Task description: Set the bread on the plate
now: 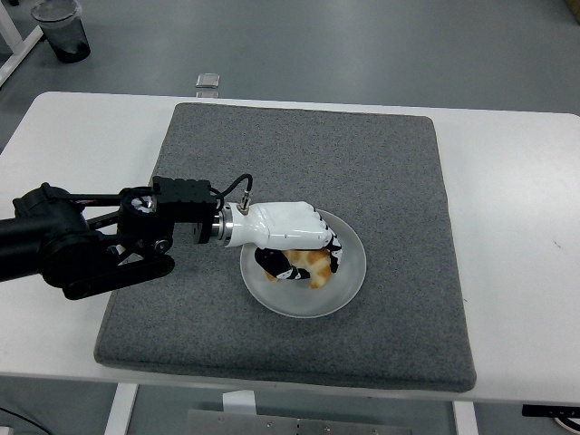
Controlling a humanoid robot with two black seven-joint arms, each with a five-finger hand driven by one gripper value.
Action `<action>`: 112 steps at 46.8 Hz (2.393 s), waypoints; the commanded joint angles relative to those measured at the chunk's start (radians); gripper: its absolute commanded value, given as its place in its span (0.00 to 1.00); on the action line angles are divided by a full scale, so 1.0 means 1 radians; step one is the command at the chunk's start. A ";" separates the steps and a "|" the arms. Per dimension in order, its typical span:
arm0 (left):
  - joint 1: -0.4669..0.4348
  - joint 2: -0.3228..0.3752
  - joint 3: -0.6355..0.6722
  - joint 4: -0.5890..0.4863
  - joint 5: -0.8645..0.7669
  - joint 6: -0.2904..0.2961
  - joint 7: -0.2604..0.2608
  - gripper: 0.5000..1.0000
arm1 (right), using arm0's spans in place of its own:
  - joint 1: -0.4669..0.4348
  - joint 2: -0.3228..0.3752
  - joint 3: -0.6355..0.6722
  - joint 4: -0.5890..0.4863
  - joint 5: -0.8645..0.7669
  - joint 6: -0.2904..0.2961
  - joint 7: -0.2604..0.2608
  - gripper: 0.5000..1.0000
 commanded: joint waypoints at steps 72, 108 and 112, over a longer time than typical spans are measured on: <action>0.002 -0.067 -0.497 0.242 -1.814 -0.017 0.091 0.98 | 0.000 0.000 -0.001 0.000 0.000 0.000 0.000 0.86; 0.111 -0.030 -0.565 0.486 -2.106 -0.030 0.233 0.98 | 0.000 0.000 -0.001 0.009 0.000 0.000 0.000 0.86; 0.120 -0.030 -0.567 0.488 -2.107 -0.067 0.226 0.98 | 0.000 0.000 -0.001 0.011 0.000 0.000 0.000 0.86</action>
